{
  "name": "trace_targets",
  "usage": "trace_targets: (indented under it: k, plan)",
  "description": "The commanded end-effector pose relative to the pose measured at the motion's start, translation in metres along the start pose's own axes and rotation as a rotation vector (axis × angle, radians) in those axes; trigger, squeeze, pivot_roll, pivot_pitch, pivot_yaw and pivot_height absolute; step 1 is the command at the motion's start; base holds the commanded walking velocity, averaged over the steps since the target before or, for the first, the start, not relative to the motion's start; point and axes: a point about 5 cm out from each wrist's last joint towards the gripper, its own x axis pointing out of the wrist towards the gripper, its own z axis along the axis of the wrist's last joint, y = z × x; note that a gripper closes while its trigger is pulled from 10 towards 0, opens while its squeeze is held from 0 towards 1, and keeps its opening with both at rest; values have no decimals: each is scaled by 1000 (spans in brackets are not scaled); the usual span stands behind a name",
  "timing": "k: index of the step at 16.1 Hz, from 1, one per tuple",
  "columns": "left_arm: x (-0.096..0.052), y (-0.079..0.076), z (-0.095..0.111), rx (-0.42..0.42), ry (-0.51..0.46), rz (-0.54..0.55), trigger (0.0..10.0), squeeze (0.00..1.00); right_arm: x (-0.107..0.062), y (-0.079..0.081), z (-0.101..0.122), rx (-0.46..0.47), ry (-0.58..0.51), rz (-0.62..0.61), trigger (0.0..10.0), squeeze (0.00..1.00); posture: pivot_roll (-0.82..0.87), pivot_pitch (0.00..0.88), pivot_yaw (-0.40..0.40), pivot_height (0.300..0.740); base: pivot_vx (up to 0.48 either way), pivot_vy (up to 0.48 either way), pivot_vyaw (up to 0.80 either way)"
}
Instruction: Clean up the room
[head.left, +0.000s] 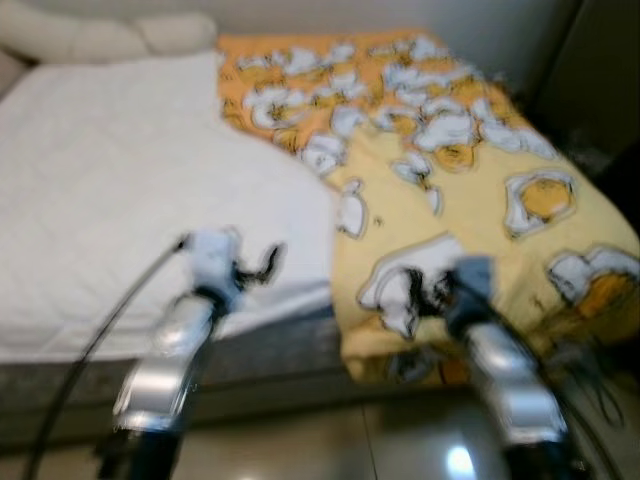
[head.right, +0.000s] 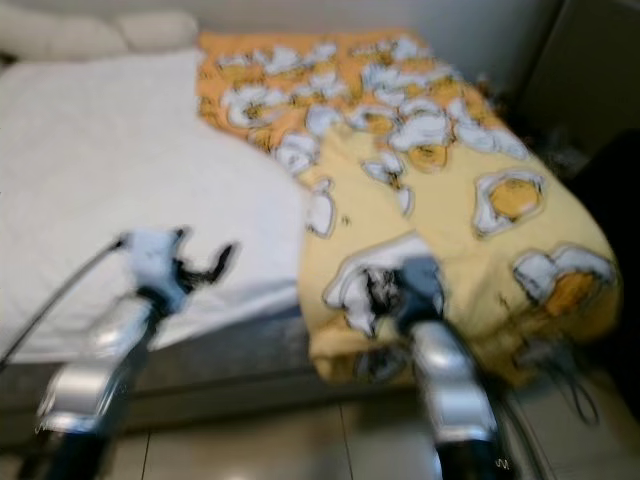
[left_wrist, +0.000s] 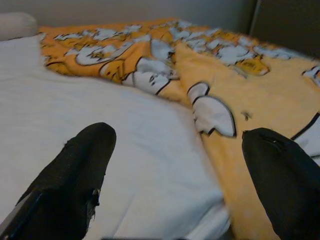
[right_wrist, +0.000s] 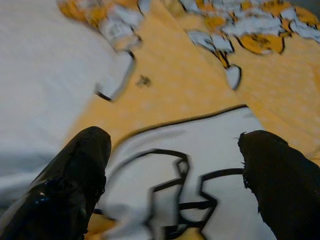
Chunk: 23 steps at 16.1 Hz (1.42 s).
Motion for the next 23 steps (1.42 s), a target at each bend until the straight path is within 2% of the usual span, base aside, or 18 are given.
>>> trace_targets:
  k: [1,5,6,7,9,11,14,15,17,19,21,22,23]
  plan:
    - [-5,13,-2,15,15,38,10000,0,4,11,7,-2,-31,34,10000,0,56,0,13,740,345,0,0]
    - [-6,12,-5,54,43,12,10000,0,3,11,7,-23,-19,47,10000,0,54,0,12,740,246,0,0]
    - [-9,11,-6,50,44,5,10000,0,2,11,8,-30,-23,54,10000,90,52,0,13,740,0,0,0]
    - [-11,12,-6,48,49,3,10000,0,1,9,8,-46,-19,51,10000,1000,52,0,13,740,0,0,0]
    - [-15,13,-7,64,64,-25,10000,0,1,1,6,-66,7,9,10000,1000,46,0,21,740,0,0,0]
    - [-23,11,-16,139,157,-194,10000,0,14,-23,6,-91,82,-98,10000,1000,37,0,44,740,0,0,0]
    - [-22,11,-12,153,163,-283,10000,0,31,-43,4,-123,188,-120,10000,1000,38,0,62,740,0,0,0]
    - [-20,11,-9,157,158,-304,10000,0,37,-48,5,-132,215,-117,10000,0,41,0,60,740,0,0,0]
    - [-17,8,-1,158,142,-359,10000,0,45,-55,2,-75,276,-107,10000,0,57,0,53,740,0,0,0]
    - [-20,9,5,175,145,-423,10000,0,47,-63,2,-60,288,-140,10000,0,101,0,50,740,0,0,0]
    - [-30,14,11,187,157,-500,10000,0,48,-70,3,2,289,-175,10000,0,149,0,42,740,0,0,0]
    - [-34,16,11,201,169,-524,10000,0,47,-73,2,-8,298,-199,10000,0,169,0,31,740,0,0,0]
    - [-46,23,15,212,213,-591,10000,0,44,-80,-2,-35,332,-254,10000,0,202,0,33,740,0,0,0]
